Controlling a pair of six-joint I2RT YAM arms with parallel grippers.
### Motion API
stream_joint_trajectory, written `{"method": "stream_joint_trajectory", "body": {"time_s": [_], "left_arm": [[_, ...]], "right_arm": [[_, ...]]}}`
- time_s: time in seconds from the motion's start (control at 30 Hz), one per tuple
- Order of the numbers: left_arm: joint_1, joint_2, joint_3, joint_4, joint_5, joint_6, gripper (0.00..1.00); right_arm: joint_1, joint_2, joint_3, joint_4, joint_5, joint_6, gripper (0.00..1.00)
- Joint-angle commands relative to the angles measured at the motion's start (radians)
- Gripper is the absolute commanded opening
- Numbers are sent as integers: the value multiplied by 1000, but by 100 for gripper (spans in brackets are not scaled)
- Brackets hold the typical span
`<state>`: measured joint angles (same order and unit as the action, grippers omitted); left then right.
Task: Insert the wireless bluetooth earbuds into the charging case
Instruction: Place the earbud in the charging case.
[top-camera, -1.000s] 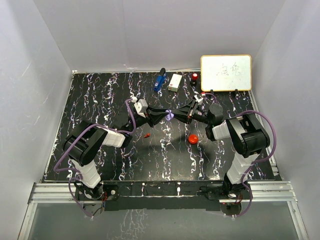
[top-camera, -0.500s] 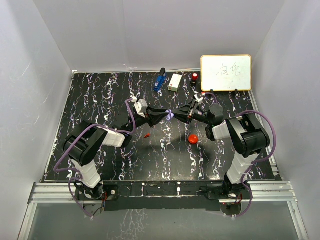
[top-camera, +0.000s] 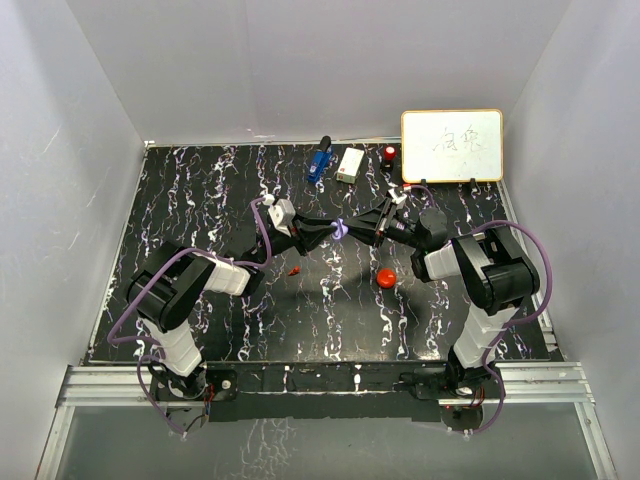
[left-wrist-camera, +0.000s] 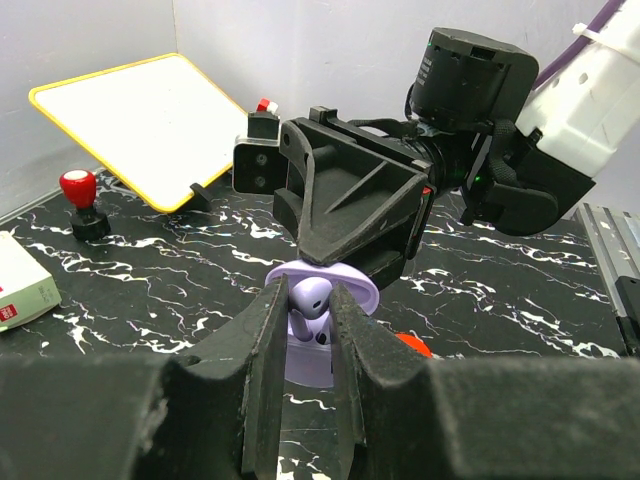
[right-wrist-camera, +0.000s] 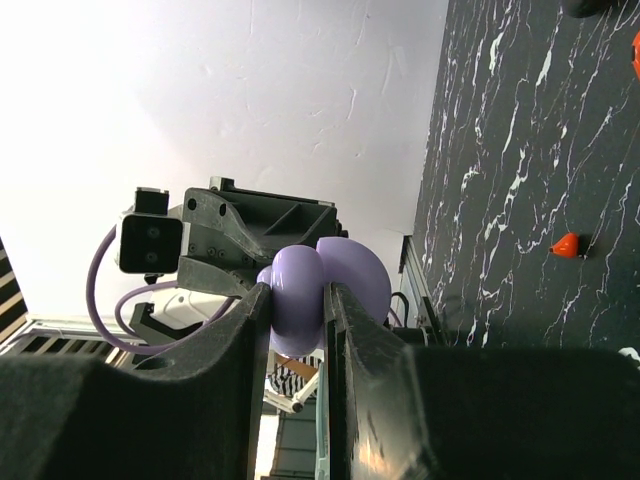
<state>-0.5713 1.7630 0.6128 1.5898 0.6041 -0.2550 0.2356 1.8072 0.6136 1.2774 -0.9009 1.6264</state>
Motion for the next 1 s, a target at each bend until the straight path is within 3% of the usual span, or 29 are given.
{"method": "stream_joint_trajectory", "body": {"time_s": [0.0,0.57,0.97], "left_arm": [[4,-4,-4,198,23,4,0],[4,-12,-14,198,15,-8,0],[5,-8,-15,197,15,-14,10]], "right_arm": [[4,4,25,89,-5,12,0],[4,7,32,91,-3,17,0],[4,9,34,91,-3,18,0]]}}
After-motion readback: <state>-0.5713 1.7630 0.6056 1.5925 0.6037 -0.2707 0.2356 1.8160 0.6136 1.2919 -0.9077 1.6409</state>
